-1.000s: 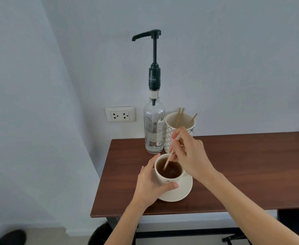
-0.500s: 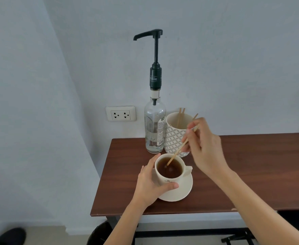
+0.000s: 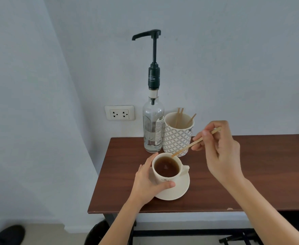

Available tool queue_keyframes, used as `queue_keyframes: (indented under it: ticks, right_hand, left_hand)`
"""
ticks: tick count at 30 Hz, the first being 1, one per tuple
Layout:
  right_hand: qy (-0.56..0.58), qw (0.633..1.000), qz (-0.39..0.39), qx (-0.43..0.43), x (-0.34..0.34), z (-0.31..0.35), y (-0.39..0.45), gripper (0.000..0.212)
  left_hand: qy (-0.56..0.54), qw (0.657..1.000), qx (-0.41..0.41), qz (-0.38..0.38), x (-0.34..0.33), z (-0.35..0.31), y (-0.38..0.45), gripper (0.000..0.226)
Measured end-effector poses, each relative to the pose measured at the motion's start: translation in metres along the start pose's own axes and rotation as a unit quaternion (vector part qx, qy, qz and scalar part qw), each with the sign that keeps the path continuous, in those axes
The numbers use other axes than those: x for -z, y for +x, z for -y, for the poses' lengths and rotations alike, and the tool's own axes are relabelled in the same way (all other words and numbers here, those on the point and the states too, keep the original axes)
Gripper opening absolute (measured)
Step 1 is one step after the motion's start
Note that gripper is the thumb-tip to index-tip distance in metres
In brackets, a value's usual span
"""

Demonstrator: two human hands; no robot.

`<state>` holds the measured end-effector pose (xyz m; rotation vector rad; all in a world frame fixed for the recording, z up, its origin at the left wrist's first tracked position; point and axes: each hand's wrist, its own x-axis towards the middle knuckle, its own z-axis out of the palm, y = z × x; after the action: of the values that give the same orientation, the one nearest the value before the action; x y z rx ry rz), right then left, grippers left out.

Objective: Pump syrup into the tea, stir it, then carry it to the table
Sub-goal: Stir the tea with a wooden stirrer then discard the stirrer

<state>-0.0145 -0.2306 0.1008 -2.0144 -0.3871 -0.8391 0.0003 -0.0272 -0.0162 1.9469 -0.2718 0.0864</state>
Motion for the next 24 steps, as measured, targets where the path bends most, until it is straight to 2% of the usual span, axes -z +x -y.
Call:
queue_keyframes:
  ticks: [2, 5, 8, 11, 14, 16, 18, 20, 22, 24]
  right_hand:
    - [-0.004, 1.000, 0.018, 0.000, 0.000, 0.000, -0.001, 0.009]
    - [-0.004, 1.000, -0.006, 0.013, 0.002, -0.001, 0.000, 0.010]
    - [0.002, 1.000, 0.012, 0.018, 0.004, -0.002, 0.000, 0.012]
    - [0.006, 1.000, -0.007, 0.015, 0.005, -0.005, -0.002, 0.012]
    - [0.017, 0.999, -0.008, -0.028, 0.008, -0.009, -0.001, 0.013]
    - [0.100, 0.988, -0.052, -0.102, 0.010, -0.008, 0.004, 0.022]
    - [0.255, 0.941, -0.120, -0.189, 0.015, -0.005, 0.011, 0.025]
    - [0.401, 0.864, -0.158, -0.260, 0.020, -0.002, 0.014, 0.025]
    - [0.482, 0.803, -0.161, -0.311, 0.016, 0.007, 0.010, 0.026]
    - [0.515, 0.774, -0.149, -0.336, -0.002, 0.021, -0.002, 0.027]
  left_hand:
    - [0.002, 1.000, 0.002, 0.000, 0.000, 0.000, -0.001, 0.088]
    - [0.005, 1.000, 0.006, 0.001, 0.000, 0.000, -0.001, 0.088]
    - [0.010, 1.000, 0.013, 0.003, 0.000, 0.001, -0.001, 0.087]
    - [0.007, 1.000, 0.014, 0.009, 0.000, 0.002, -0.001, 0.089]
    - [0.009, 1.000, 0.016, 0.019, -0.002, 0.000, 0.000, 0.096]
    - [-0.007, 1.000, 0.017, 0.010, -0.002, 0.001, -0.003, 0.104]
    - [-0.027, 0.999, 0.017, -0.020, 0.002, 0.000, -0.009, 0.108]
    - [-0.023, 0.997, 0.008, -0.076, 0.017, -0.004, -0.015, 0.096]
    - [-0.022, 0.987, 0.006, -0.162, 0.043, -0.003, -0.022, 0.078]
    - [-0.010, 0.973, 0.006, -0.228, 0.078, 0.011, -0.030, 0.060]
